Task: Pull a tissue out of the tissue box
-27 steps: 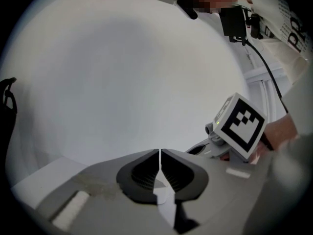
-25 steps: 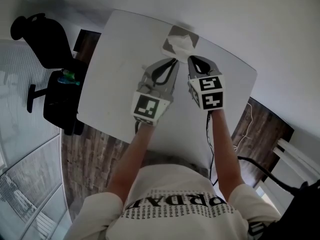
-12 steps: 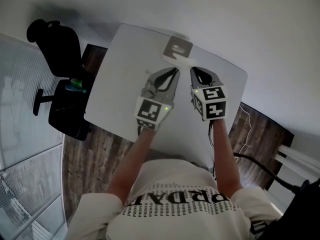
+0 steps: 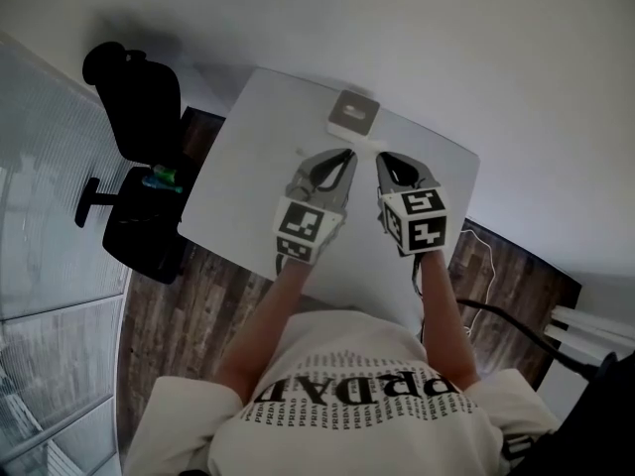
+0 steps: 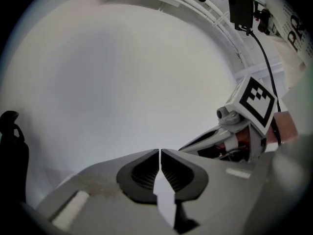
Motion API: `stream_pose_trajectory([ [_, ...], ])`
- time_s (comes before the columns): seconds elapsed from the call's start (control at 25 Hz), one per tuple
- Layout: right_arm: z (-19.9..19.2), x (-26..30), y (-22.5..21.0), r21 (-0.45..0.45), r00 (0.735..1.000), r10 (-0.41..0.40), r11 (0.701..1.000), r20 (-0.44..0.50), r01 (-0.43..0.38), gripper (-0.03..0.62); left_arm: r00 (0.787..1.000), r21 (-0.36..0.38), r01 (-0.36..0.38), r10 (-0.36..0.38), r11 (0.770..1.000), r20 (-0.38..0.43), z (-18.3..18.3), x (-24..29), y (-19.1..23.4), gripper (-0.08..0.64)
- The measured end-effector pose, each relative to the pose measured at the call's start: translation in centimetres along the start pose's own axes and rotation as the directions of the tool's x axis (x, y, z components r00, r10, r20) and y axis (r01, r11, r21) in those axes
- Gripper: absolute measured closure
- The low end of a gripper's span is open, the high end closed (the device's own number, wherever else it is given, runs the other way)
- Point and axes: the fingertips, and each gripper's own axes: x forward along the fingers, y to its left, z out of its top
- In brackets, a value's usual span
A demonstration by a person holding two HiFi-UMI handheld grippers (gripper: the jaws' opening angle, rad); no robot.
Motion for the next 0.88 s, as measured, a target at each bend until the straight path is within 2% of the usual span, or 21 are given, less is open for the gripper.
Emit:
stream_pose_trajectory([
  [0.4,1.7,-4.6,1.9,-0.042,0.999,0.000,0.999,0.051,0.002,0.581,1.000,0.012,-0.018,0.018,1.000,0.006,1.4,-3.0,-2.2,0.555],
  [0.88,2.0,-7.0,2.9,-0.056,0.996,0.005,0.998,0.090,0.000,0.581,1.000,0.028,-0.007,0.007,1.000,0.010,2.2,-4.3,-4.1,0.555],
])
